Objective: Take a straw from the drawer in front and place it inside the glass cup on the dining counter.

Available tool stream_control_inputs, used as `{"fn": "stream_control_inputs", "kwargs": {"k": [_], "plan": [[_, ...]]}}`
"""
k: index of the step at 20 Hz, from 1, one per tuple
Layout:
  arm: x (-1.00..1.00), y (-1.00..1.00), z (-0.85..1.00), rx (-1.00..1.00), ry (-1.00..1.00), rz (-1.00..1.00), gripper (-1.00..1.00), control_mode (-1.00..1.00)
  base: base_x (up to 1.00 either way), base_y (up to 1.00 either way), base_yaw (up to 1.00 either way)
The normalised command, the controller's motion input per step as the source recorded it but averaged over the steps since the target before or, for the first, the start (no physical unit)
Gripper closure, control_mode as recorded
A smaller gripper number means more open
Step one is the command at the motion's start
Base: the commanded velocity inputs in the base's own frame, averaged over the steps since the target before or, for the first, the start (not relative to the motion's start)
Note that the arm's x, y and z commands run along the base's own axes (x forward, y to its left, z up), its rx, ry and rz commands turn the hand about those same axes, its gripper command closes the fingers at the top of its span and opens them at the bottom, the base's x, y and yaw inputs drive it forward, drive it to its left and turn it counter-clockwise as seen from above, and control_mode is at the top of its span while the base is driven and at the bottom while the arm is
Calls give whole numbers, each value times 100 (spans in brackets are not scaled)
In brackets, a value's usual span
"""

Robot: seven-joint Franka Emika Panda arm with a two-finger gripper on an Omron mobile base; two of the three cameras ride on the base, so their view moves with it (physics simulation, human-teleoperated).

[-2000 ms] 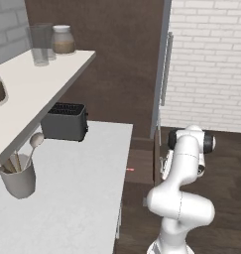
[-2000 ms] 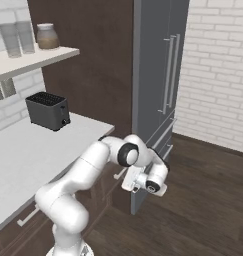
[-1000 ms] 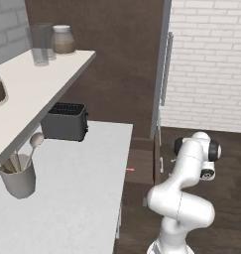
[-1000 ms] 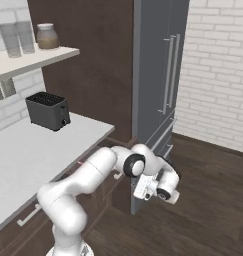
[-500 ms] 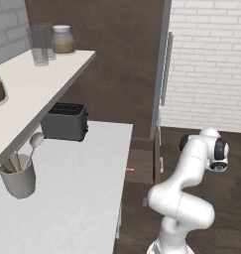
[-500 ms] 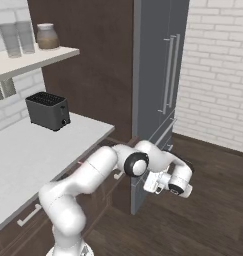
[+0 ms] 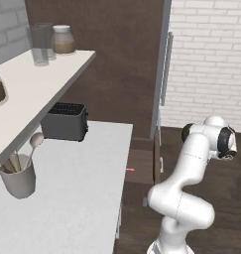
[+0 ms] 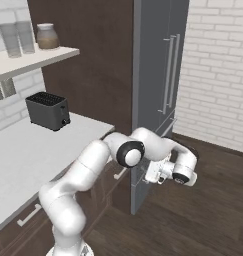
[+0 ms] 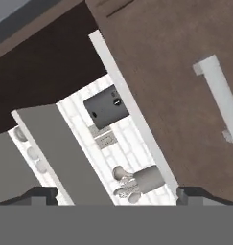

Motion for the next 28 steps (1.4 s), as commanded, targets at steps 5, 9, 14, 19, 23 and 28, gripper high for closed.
{"fn": "stream_control_inputs", "kwargs": {"k": [5, 9, 14, 19, 23, 28], "plan": [[-28, 33, 85, -18, -12, 0, -100, -100, 0, 0, 0], [-27, 39, 73, -22, -10, 0, -100, -100, 0, 0, 0], [-19, 56, 41, -27, -2, 0, -100, -100, 0, 0, 0], [-3, 80, 13, -34, 3, 0, -100, -100, 0, 0, 0], [2, 83, 15, -34, 13, 0, -100, -100, 0, 0, 0], [19, 70, 16, -30, 25, 0, -100, -100, 0, 0, 0]]}}
